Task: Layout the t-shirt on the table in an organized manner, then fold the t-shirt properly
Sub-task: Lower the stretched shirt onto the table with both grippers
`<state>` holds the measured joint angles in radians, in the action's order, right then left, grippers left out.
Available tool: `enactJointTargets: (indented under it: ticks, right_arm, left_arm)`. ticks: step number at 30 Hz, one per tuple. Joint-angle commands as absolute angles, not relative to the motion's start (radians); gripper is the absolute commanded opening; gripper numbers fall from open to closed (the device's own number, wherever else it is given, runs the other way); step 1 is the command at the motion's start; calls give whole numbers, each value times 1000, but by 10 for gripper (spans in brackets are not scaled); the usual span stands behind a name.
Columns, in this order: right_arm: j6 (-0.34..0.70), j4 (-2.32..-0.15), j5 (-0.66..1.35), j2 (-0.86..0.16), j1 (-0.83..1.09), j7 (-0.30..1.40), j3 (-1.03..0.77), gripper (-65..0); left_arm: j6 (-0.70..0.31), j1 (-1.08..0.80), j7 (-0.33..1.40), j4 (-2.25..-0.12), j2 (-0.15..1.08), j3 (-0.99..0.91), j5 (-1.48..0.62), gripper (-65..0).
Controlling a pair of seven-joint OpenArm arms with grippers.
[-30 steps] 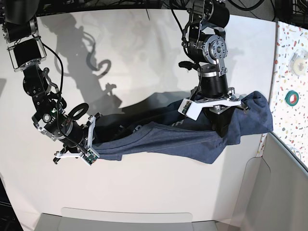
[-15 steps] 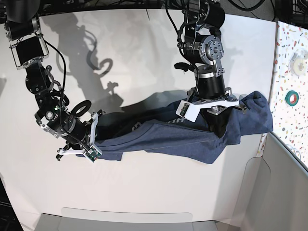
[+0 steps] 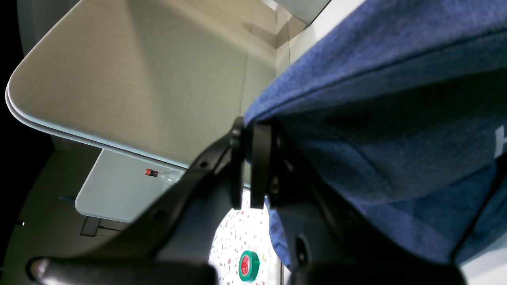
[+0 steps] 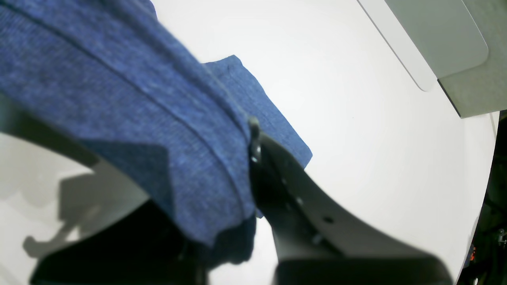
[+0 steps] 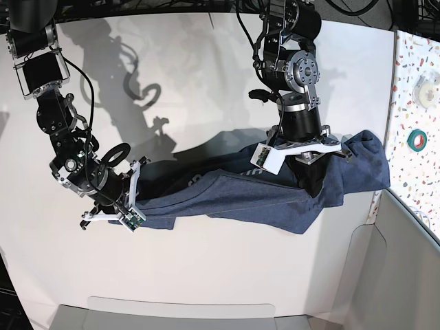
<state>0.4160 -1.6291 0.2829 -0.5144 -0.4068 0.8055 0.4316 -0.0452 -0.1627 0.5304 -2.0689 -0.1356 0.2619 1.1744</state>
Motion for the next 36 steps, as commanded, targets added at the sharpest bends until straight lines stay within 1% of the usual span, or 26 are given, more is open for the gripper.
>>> enactJointTargets:
  ticks: [1,36]
  right_arm:
    - [409,-1639,278,-524,-429,788,424,-650]
    - [407,-1639,278,-527,-394,788,417,-650]
  left_arm:
    - [-25,-151,518,-2089,-140,263,1188,-650]
    - [-25,-156,518,-2089,-140,263,1187,-650]
